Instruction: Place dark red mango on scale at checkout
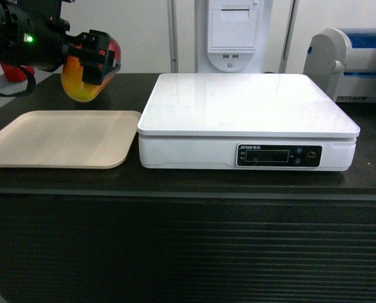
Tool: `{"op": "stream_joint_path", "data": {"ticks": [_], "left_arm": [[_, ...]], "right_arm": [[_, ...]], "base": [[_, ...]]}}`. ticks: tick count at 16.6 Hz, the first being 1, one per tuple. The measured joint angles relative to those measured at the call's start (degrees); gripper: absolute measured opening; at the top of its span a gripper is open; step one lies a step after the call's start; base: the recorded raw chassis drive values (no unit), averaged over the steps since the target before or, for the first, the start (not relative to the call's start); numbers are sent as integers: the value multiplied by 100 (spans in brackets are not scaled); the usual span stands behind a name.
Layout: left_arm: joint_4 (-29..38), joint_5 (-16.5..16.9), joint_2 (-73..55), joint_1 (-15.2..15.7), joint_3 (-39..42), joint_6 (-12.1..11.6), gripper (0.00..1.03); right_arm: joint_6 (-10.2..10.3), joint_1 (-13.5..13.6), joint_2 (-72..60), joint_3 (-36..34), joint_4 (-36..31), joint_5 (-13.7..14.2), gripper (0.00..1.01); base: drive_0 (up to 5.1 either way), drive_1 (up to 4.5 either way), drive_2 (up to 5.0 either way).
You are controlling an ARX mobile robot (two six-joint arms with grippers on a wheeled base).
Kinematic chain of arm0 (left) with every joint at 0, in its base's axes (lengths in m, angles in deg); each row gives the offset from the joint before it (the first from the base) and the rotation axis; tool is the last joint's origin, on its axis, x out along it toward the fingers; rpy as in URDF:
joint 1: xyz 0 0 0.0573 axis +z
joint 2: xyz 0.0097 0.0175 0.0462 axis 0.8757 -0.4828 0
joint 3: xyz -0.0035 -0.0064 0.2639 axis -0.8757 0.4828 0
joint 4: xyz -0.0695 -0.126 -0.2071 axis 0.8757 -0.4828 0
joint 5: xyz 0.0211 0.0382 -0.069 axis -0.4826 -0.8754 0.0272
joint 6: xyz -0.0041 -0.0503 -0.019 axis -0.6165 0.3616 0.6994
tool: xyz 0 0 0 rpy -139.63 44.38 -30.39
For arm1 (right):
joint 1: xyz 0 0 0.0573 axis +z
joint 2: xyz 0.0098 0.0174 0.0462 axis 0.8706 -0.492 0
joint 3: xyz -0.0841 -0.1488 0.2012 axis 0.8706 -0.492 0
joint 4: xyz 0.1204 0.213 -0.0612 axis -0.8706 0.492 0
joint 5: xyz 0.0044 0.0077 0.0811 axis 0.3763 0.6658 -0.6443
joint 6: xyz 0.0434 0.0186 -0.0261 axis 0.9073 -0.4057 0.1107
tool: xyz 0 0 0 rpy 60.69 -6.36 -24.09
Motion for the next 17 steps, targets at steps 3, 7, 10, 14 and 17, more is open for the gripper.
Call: {"op": "stream_joint_path", "data": {"ticks": [3,7,10,14,17], "left_arm": [[420,223,872,-404,1067,66,66],[638,446,1147,-540,1534,-52,66],[695,713,988,-527,1532,-212,66],[601,1158,695,-542,1224,-476,66],[382,1248,286,-629,623,-629,66]], "right_arm": [[0,0,0,0,0,0,98],[0,0,0,0,0,0,98],[0,0,0,0,0,0,98],[0,0,0,0,0,0,98],[0,0,0,0,0,0,98]], "base": [[0,0,0],[0,0,0],[0,0,0],[0,0,0],[0,0,0]]}}
